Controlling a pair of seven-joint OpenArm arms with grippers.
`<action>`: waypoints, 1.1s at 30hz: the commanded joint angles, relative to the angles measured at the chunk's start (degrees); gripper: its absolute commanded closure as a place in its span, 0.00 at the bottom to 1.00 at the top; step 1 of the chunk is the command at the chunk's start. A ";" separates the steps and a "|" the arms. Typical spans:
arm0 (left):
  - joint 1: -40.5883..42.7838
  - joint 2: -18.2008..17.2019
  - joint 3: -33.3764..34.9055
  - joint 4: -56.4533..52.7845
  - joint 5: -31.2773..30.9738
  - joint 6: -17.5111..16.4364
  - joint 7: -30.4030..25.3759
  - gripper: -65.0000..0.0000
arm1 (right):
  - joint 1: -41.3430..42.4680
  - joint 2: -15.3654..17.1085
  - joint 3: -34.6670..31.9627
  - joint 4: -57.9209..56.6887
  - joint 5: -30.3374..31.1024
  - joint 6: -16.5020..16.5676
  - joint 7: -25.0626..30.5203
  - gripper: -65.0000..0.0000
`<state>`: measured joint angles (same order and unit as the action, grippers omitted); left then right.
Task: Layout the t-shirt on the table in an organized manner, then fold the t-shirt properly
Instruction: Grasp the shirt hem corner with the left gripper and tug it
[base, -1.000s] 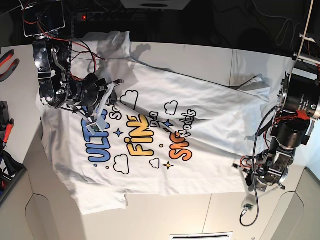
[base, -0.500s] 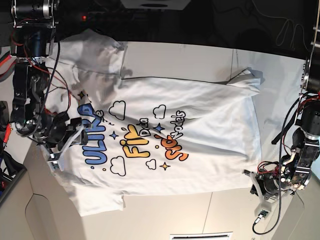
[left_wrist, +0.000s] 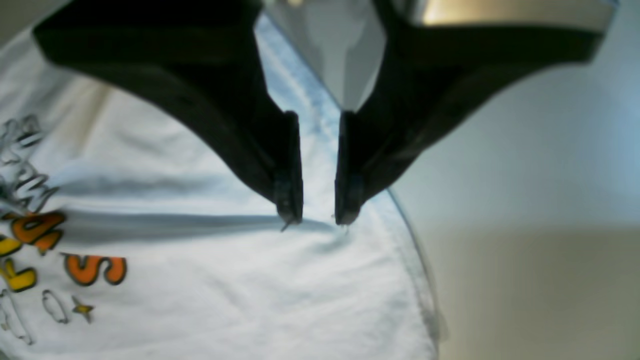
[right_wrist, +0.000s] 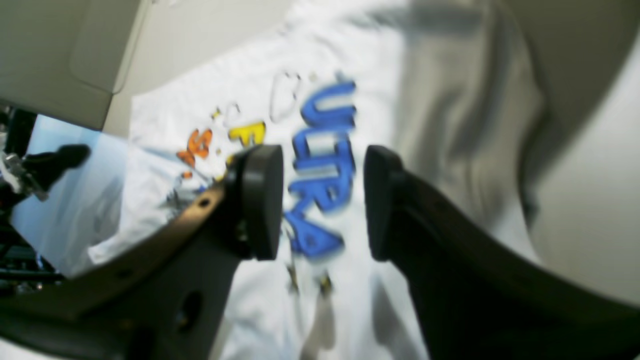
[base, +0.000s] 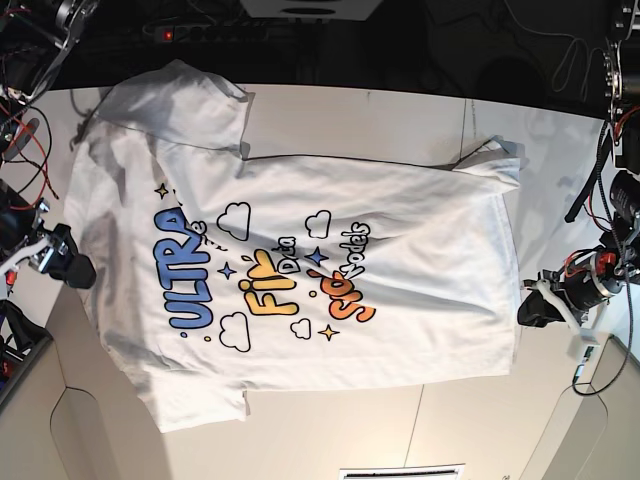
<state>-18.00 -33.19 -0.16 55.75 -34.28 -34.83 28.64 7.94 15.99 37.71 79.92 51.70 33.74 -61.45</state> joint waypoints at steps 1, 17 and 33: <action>-0.85 -1.11 -2.36 1.09 -1.62 -1.88 -0.83 0.76 | -0.52 1.25 1.07 0.92 2.21 0.63 0.52 0.60; 3.74 3.28 -9.62 2.05 -8.76 -5.17 6.64 0.57 | -12.76 0.37 9.44 0.33 4.22 0.98 -1.51 0.57; 3.72 11.72 -9.62 10.67 -6.10 -5.17 9.27 0.56 | -18.64 0.00 -2.47 -0.48 -0.50 -0.37 0.11 0.52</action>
<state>-13.04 -20.71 -9.43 65.36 -39.29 -39.44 39.03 -10.81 15.05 34.96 78.72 50.09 33.36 -62.30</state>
